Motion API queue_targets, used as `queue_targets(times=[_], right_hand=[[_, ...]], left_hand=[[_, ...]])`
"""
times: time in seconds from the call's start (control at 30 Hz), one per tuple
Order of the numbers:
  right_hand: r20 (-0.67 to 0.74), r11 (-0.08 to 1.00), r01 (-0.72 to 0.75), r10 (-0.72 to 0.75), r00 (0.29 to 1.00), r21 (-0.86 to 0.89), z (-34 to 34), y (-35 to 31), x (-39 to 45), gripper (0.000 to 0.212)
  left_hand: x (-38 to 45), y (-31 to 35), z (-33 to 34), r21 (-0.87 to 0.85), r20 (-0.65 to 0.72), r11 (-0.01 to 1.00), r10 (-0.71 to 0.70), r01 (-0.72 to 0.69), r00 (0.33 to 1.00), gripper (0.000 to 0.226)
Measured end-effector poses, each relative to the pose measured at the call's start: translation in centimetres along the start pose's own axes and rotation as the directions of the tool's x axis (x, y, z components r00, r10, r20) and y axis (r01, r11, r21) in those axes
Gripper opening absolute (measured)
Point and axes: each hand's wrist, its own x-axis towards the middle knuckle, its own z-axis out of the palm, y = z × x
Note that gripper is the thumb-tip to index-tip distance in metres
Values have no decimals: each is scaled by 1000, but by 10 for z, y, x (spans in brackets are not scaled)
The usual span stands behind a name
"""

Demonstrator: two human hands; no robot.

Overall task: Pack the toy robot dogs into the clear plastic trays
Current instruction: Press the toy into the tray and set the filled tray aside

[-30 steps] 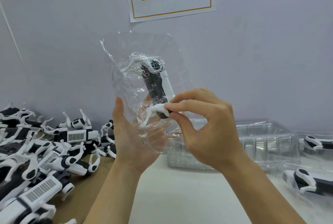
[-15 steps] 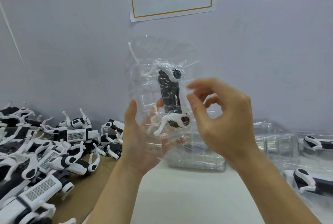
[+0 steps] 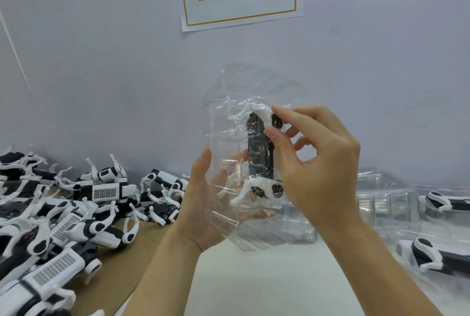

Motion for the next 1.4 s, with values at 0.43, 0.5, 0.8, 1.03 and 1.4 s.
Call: queue_targets(times=[0.43, 0.5, 0.8, 1.03, 1.4], right_hand=[[41, 999, -43, 43, 998, 8, -5, 3, 0, 18], [41, 996, -88, 88, 995, 6, -10, 7, 3, 18], [64, 877, -470, 477, 877, -96, -38, 43, 7, 52], [102, 737, -627, 664, 741, -252, -44, 55, 7, 45], [674, 767, -349, 641, 368, -538, -18, 45, -14, 21]], left_hand=[[0, 5, 2, 121, -57, 992, -18, 24, 998, 74], [-2, 6, 0, 256, -110, 966, -6, 34, 994, 77], [-17, 15, -8, 594, -178, 779, -113, 198, 978, 68], [-12, 9, -15, 840, -284, 420, -198, 343, 938, 56], [11, -50, -13, 796, -274, 512, -168, 321, 947, 67]])
